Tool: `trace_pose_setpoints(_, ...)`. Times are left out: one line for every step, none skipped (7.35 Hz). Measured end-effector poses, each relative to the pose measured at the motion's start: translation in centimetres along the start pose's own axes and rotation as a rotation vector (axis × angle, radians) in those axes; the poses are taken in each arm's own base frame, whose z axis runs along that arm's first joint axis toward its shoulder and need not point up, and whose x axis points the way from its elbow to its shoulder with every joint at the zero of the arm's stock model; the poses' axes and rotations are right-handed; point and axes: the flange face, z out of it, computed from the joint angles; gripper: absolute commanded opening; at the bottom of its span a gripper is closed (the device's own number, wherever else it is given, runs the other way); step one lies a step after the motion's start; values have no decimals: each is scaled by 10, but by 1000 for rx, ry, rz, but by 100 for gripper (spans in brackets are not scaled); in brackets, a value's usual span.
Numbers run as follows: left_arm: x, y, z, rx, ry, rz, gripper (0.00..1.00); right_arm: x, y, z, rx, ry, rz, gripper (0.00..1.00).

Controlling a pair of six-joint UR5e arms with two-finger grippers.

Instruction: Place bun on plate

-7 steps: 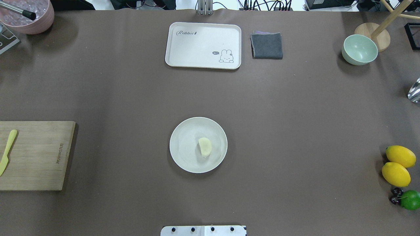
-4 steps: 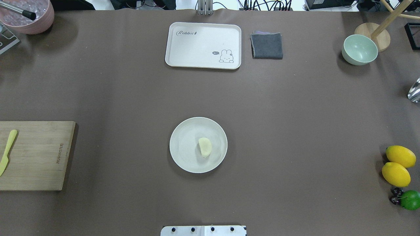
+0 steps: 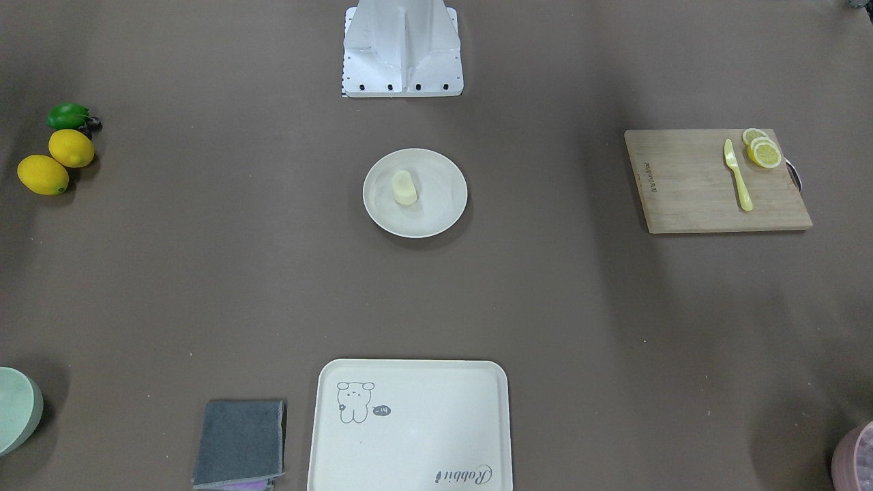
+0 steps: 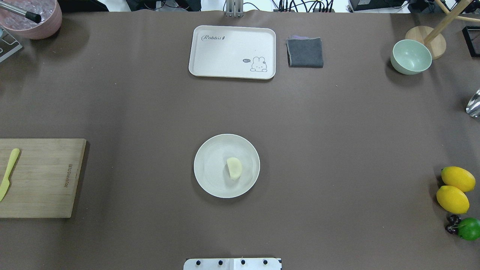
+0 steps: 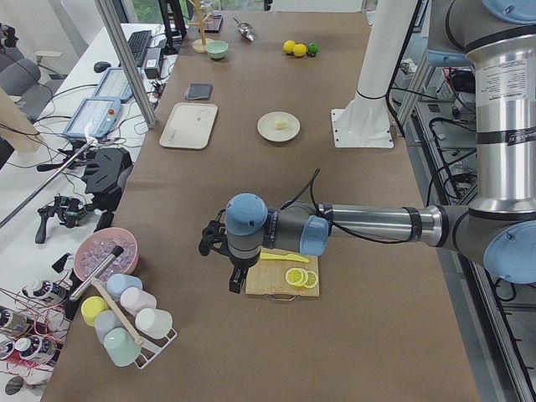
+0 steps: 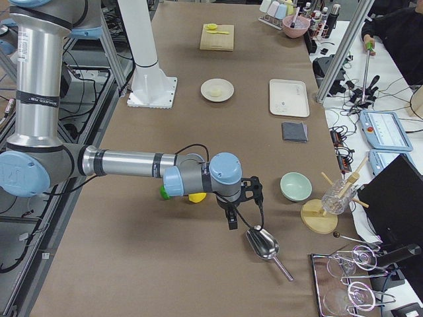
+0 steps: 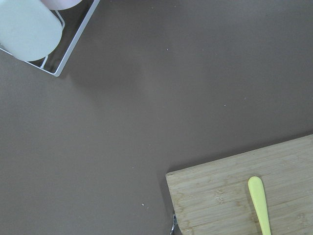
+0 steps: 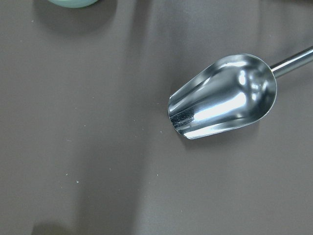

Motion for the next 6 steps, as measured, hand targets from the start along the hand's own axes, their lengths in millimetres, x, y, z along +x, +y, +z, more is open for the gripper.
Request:
trace_pose_setpoints(-1, 0, 1, -1, 0, 0, 98, -1, 1, 0, 0, -3, 0, 100)
trace_pose_setpoints(-1, 0, 1, -1, 0, 0, 98, -1, 2, -1, 1, -6, 0, 100)
trace_pose_setpoints(-2, 0, 1, -2, 0, 0, 98, -2, 1, -1, 2, -8, -2, 100)
trace_pose_setpoints(-2, 0, 2, -2, 0, -1, 98, -3, 0, -1, 2, -9, -5, 100)
trace_pose_setpoints(-2, 0, 2, -2, 0, -2, 98, -4, -2, -1, 3, -10, -7, 100)
trace_pose_setpoints(-1, 0, 1, -1, 0, -1, 98, -5, -3, -1, 3, -10, -10, 100)
